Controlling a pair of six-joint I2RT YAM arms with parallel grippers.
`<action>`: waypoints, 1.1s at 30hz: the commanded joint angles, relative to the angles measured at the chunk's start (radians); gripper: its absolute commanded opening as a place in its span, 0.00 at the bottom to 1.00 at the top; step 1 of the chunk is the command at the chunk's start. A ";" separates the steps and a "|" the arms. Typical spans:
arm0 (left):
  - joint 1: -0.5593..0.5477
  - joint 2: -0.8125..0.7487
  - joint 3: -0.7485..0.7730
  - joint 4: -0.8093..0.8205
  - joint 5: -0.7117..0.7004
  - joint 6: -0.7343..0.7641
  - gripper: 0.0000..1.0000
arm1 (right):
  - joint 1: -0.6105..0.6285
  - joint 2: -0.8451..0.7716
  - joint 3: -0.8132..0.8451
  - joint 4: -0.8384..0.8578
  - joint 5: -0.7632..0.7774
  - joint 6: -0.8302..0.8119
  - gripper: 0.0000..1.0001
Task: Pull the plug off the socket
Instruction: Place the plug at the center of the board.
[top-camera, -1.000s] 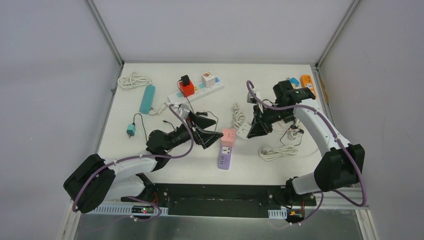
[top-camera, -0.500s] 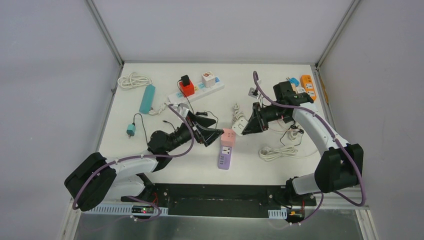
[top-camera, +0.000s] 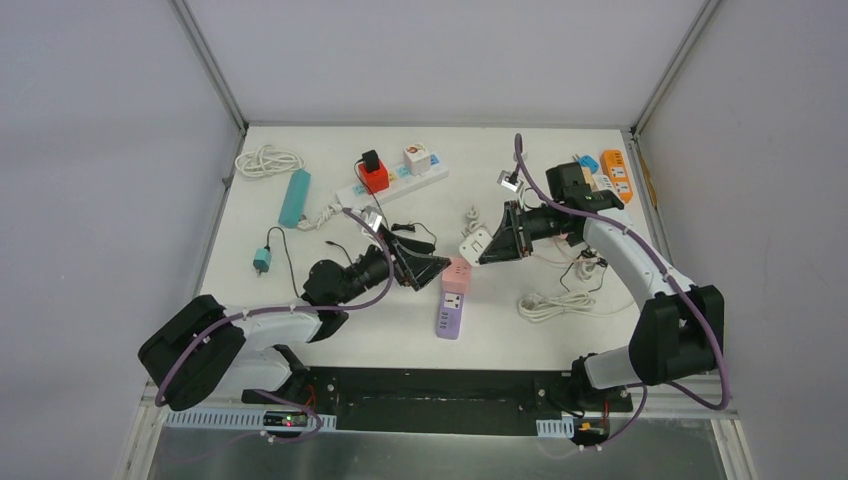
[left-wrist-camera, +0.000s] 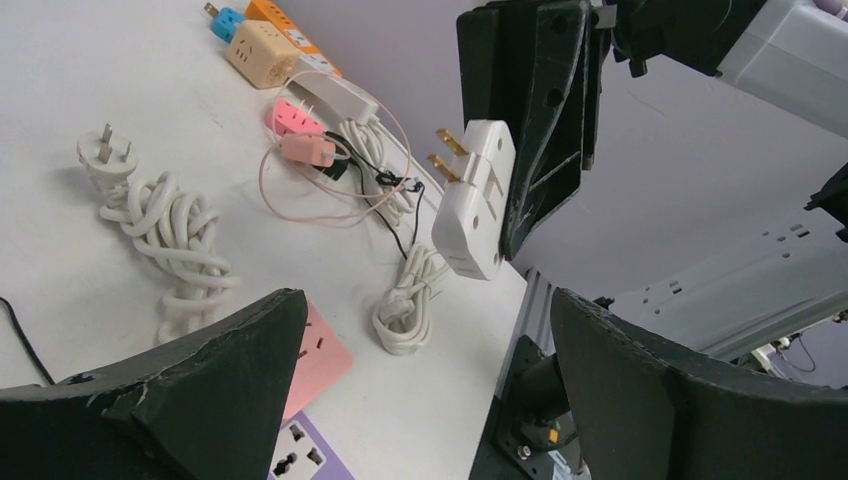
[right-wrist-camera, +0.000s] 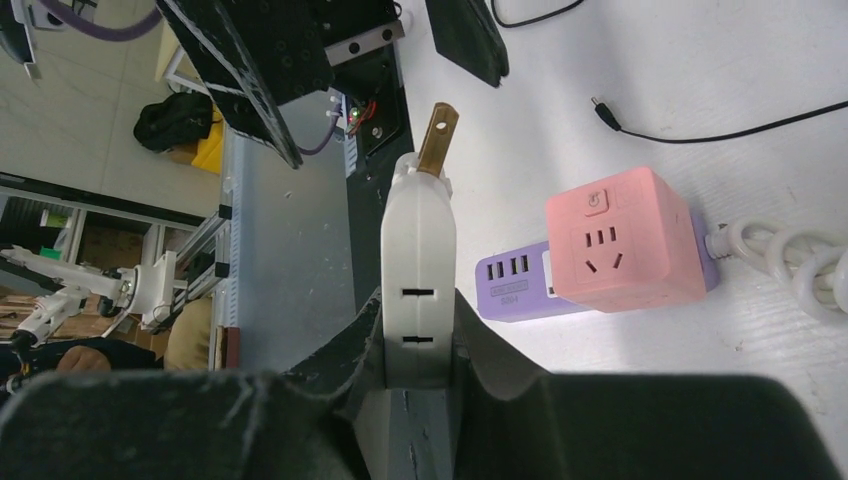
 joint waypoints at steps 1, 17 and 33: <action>-0.015 0.040 0.035 0.069 -0.001 -0.049 0.93 | -0.005 0.005 -0.009 0.117 -0.080 0.104 0.00; -0.043 0.251 0.148 0.228 -0.001 -0.139 0.71 | 0.010 0.020 -0.045 0.222 -0.101 0.195 0.00; -0.051 0.321 0.241 0.227 0.094 -0.209 0.13 | 0.023 0.029 -0.046 0.222 -0.085 0.196 0.00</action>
